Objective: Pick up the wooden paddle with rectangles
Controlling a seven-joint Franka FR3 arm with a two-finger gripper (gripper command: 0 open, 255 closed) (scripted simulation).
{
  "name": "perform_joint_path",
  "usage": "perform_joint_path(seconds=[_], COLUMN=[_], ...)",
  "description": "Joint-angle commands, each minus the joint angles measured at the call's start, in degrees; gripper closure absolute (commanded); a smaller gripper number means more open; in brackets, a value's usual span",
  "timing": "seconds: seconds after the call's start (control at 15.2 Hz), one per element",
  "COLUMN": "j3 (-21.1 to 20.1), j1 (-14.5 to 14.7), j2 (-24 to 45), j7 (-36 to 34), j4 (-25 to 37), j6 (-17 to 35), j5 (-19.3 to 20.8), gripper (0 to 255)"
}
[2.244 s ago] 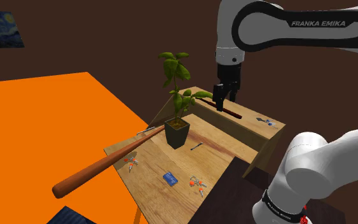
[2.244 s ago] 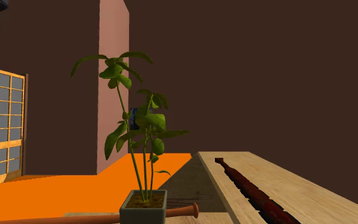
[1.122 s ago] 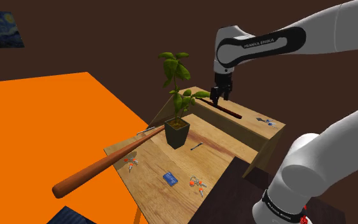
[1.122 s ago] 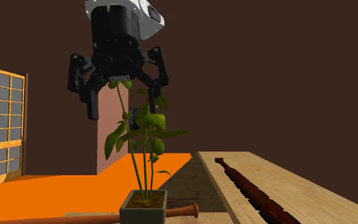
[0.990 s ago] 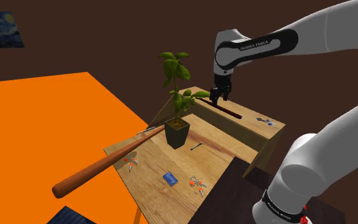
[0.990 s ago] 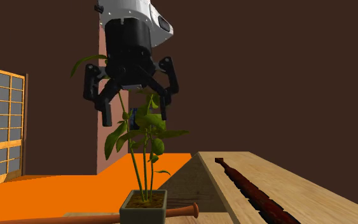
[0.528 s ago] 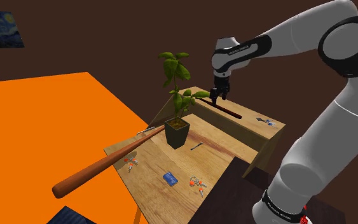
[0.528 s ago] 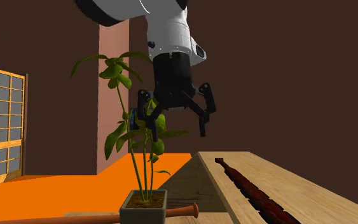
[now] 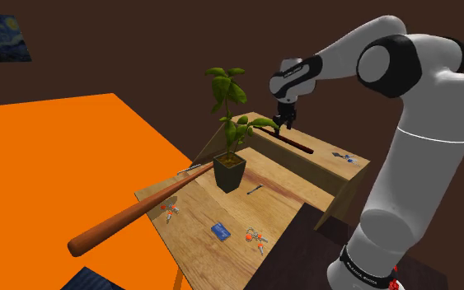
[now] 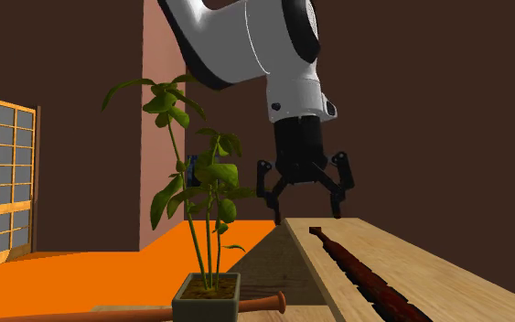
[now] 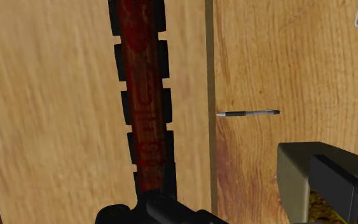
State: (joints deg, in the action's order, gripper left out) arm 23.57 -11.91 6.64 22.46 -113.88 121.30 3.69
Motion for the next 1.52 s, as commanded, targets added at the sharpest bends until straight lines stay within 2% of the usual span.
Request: perform_joint_path(seconds=[0.0,0.4,0.99,1.06,1.45], j3=[0.46,0.21,-0.46,-0.46,-0.44], j1=[-1.31,-6.37,-6.81,-6.77,-6.87], j2=[4.38,16.3,18.89,18.85,18.9], j7=[2.36,7.83,8.23,8.18,8.29], j4=[3.69,15.66,13.3,13.32,13.41], j6=[0.76,0.64,5.44,5.38,5.35], j5=[-2.36,-8.45,-9.57,-9.55,-9.59], gripper=[0,0,0,255,255])
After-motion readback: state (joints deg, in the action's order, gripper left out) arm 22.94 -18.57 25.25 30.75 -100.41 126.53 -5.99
